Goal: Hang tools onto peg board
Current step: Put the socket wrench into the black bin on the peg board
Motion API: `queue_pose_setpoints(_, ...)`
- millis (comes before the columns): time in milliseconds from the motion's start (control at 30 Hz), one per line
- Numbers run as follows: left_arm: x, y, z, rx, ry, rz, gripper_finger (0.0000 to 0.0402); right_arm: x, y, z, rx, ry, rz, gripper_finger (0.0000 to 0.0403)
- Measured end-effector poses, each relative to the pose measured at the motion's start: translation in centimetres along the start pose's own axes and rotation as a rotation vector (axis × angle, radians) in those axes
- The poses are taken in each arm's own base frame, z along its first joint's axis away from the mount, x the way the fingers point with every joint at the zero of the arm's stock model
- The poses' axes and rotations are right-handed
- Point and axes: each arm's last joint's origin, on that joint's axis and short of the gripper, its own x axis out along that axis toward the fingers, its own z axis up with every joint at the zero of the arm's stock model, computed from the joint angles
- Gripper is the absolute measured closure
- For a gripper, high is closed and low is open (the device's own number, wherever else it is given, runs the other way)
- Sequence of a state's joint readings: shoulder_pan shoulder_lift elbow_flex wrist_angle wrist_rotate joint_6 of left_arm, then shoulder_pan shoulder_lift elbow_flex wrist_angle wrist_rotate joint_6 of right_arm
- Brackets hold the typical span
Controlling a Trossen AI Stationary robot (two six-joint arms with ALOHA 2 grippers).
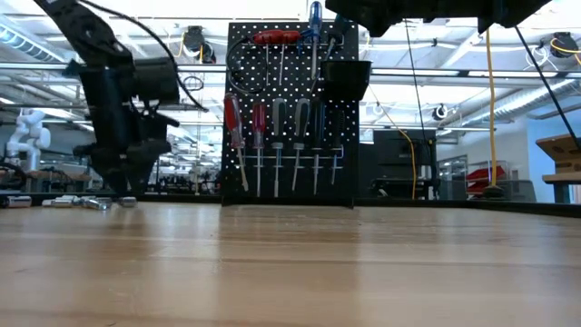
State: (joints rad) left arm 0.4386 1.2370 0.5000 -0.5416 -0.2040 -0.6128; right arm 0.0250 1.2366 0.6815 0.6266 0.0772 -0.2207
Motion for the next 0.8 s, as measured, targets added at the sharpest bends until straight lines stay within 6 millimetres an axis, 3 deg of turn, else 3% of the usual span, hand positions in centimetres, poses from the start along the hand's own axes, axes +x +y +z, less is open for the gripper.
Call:
queue_pose_setpoints(233, 1.4, 0.0, 0.0, -0.002, 0.037, 0.004, 0.0213, 0.0, 0.0, 0.0, -0.004, 0.003, 0.001, 0.0186)
queue_pose_setpoints(433, 1.2, -0.2, 0.3, 0.024, -0.006, -0.043, 0.0235, 0.0, 0.0, -0.1, -0.007, 0.006, 0.002, 0.0186)
queue_pose_setpoints(800, 0.7, -1.6, 0.1, 0.115, 0.016, -0.206, 0.0237, 0.0, -0.3, -0.2, -0.006, 0.019, -0.007, 0.0186)
